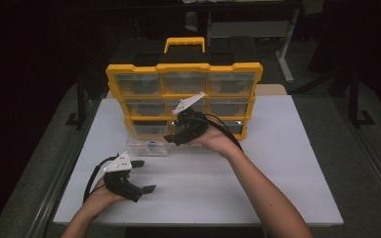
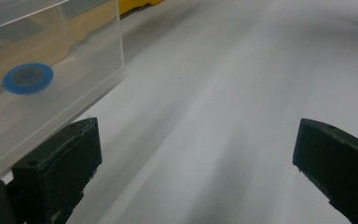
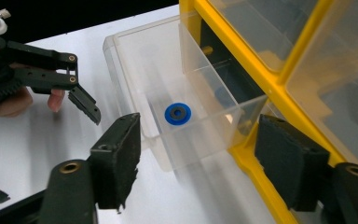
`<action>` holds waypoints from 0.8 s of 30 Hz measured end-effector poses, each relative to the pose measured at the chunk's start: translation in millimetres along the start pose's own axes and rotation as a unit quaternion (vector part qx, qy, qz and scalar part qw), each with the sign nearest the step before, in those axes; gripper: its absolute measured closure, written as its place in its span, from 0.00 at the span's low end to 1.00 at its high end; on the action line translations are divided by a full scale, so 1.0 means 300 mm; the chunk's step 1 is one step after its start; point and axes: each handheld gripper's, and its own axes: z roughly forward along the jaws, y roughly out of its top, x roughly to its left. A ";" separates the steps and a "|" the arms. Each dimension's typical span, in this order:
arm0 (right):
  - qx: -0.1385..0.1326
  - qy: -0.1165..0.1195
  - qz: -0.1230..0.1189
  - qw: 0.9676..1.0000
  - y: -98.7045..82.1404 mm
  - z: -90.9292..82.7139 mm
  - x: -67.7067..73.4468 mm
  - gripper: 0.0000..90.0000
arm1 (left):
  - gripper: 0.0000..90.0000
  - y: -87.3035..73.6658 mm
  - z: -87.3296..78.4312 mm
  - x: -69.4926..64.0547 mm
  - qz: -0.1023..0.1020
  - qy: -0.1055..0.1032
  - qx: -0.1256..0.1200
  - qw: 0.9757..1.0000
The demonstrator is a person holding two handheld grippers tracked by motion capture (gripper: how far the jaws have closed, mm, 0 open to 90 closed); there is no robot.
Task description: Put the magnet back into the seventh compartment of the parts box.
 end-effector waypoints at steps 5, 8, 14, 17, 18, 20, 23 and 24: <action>-0.004 -0.013 0.006 1.000 -0.031 -0.012 -0.009 0.25 | 0.00 -0.001 -0.002 0.001 0.005 0.001 0.000 1.000; 0.000 -0.014 0.007 1.000 -0.052 -0.016 -0.012 0.20 | 0.00 -0.001 0.001 0.000 0.005 0.000 -0.001 1.000; -0.008 -0.033 0.016 0.999 -0.100 -0.022 -0.011 0.14 | 0.00 -0.004 0.001 -0.004 0.003 -0.002 0.000 1.000; -0.013 -0.046 0.008 0.999 -0.123 -0.028 -0.016 0.14 | 0.00 -0.003 0.002 -0.004 0.004 -0.003 0.003 1.000; -0.014 -0.046 0.010 0.999 -0.130 -0.032 -0.015 0.13 | 0.00 -0.003 0.003 -0.004 0.005 -0.003 0.003 1.000; -0.017 -0.046 0.014 0.999 -0.145 -0.037 -0.014 0.11 | 0.00 -0.004 0.003 -0.005 0.004 -0.003 0.003 1.000; -0.016 -0.048 0.015 0.999 -0.167 -0.048 -0.013 0.08 | 0.00 -0.003 0.003 -0.004 0.005 -0.004 0.003 1.000; -0.019 -0.048 0.017 0.999 -0.175 -0.052 -0.013 0.07 | 0.00 -0.003 0.003 -0.005 0.004 -0.004 0.003 1.000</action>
